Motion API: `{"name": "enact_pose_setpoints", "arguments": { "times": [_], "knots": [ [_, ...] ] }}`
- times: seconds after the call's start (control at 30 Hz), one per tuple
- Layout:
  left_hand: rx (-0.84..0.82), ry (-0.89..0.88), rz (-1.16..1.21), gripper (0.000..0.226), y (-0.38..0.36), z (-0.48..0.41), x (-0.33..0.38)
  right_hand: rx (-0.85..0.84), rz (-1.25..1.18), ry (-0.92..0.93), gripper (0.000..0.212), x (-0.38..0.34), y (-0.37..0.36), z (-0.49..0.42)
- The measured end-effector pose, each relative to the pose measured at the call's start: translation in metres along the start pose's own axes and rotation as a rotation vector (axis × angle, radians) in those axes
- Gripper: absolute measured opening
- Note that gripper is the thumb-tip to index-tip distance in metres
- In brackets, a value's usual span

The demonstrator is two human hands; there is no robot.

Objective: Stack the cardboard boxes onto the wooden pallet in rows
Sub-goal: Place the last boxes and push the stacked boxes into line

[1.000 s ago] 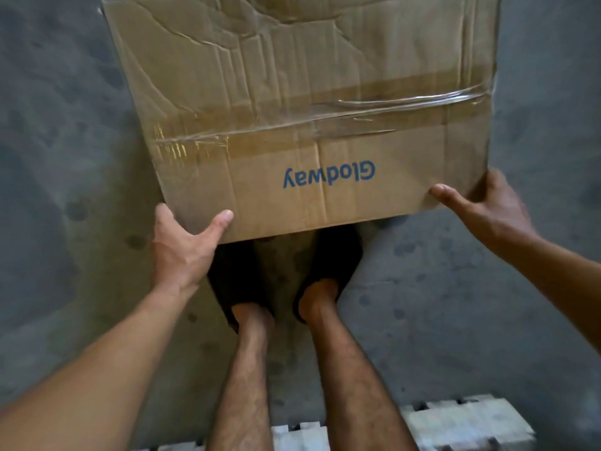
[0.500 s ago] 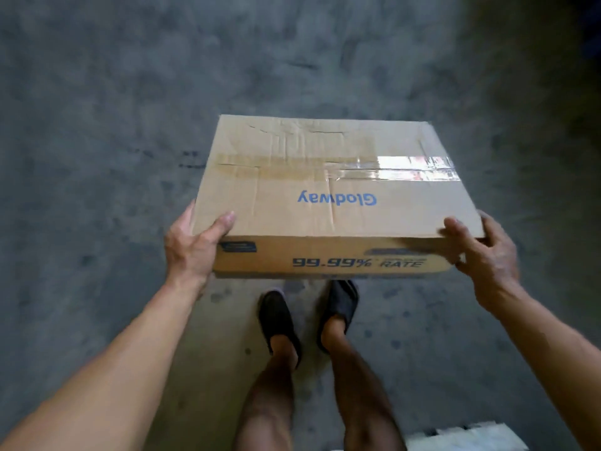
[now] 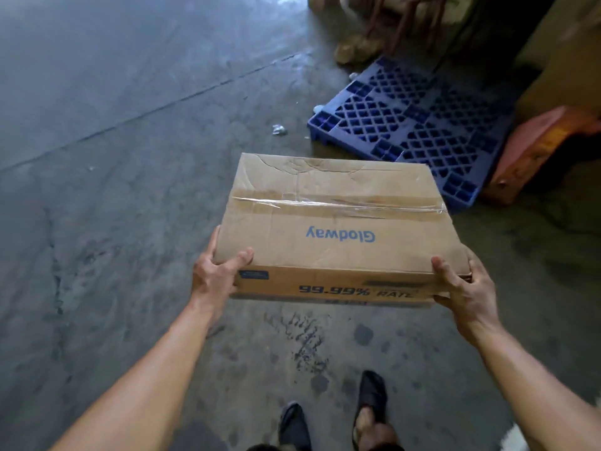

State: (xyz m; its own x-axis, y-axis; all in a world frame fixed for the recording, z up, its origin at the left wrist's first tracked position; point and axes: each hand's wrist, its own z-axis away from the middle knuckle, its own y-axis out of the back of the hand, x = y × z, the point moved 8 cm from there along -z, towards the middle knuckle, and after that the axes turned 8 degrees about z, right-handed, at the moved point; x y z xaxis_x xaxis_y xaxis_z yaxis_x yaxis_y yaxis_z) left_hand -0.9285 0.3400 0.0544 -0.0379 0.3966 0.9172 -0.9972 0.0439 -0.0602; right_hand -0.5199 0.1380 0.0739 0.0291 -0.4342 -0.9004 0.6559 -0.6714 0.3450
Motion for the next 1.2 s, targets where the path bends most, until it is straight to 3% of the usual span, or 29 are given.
{"name": "enact_pose_setpoints", "arguments": {
  "times": [0.2, 0.3, 0.6, 0.83, 1.03, 1.2],
  "knots": [
    [-0.165, -0.095, -0.024, 0.099, 0.004, 0.053, 0.063, 0.186, -0.041, 0.070, 0.097, -0.024, 0.063, 0.113],
    [-0.235, -0.149, -0.032, 0.101, 0.012, 0.085, 0.076, 0.265, -0.074, 0.088, 0.104, -0.025, 0.090, 0.170],
    [-0.378, -0.277, -0.054, 0.111, 0.078, 0.240, 0.074, 0.435, -0.169, 0.114, 0.087, 0.023, 0.159, 0.391],
    [-0.535, -0.310, -0.092, 0.102, 0.129, 0.353, 0.054, 0.615, -0.089, 0.030, 0.086, 0.079, 0.188, 0.573],
    [-0.692, -0.314, -0.156, 0.102, 0.186, 0.402, 0.014, 0.775, -0.080, 0.006, 0.081, 0.116, 0.176, 0.727],
    [-0.683, -0.283, -0.242, 0.099, 0.258, 0.432, -0.044, 0.818, -0.087, -0.083, 0.086, 0.157, 0.149, 0.850]
  ]
}}
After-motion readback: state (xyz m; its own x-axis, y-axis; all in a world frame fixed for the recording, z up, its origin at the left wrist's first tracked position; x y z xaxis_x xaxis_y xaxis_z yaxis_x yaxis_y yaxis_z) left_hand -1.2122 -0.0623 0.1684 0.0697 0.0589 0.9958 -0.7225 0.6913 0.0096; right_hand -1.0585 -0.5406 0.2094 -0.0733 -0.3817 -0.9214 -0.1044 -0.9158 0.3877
